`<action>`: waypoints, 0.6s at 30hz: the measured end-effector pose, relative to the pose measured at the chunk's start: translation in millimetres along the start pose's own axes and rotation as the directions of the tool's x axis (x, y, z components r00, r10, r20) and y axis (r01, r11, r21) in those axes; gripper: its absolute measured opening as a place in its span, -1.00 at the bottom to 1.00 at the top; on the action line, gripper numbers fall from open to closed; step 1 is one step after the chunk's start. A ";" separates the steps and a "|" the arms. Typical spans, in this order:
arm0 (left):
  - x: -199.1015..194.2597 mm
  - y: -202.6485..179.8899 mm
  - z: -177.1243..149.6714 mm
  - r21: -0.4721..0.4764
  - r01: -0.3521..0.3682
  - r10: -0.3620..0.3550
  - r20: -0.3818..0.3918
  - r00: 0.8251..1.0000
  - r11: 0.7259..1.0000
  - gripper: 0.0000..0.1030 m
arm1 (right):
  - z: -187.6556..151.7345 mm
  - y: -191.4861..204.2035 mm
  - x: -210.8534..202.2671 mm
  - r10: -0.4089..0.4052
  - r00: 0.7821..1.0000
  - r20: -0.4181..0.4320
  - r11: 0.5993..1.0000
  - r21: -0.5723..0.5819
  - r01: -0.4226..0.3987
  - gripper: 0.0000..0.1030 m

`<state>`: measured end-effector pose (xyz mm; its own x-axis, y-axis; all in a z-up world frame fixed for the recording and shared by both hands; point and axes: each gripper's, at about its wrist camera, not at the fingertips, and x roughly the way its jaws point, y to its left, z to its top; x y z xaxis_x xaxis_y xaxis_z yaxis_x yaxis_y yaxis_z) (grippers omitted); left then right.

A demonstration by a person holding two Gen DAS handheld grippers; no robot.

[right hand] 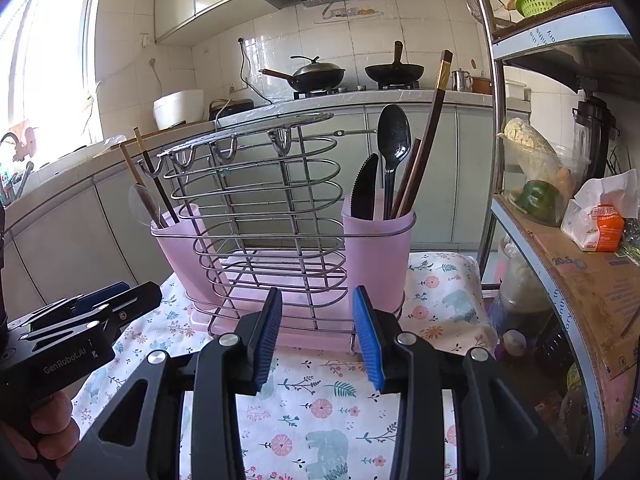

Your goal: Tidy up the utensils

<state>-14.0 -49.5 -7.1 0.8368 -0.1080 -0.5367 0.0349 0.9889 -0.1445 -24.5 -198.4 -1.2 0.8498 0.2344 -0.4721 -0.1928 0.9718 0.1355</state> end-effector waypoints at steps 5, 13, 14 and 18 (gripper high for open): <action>0.4 -0.4 -0.3 -0.001 0.000 0.000 0.000 1.000 1.000 0.02 | -0.6 -0.3 0.8 0.001 1.000 -0.001 1.000 0.000 -0.001 -0.29; 1.7 -0.4 -3.1 -0.001 0.002 -0.002 -0.005 1.000 1.000 0.02 | -3.1 -0.9 3.1 0.005 1.000 -0.007 1.000 0.007 -0.005 -0.29; 1.7 -0.4 -2.6 -0.001 0.002 -0.002 -0.004 1.000 1.000 0.02 | -3.2 -1.1 3.4 0.005 1.000 -0.008 1.000 0.007 -0.004 -0.29; 2.7 -0.2 -3.2 -0.004 0.005 -0.005 -0.008 1.000 1.000 0.02 | -4.4 -2.7 4.7 0.004 1.000 -0.009 1.000 0.009 -0.004 -0.29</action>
<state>-13.5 -50.3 -11.2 0.8325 -0.1137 -0.5422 0.0368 0.9879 -0.1508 -22.1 -199.8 -7.6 0.8448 0.2386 -0.4790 -0.1920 0.9706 0.1449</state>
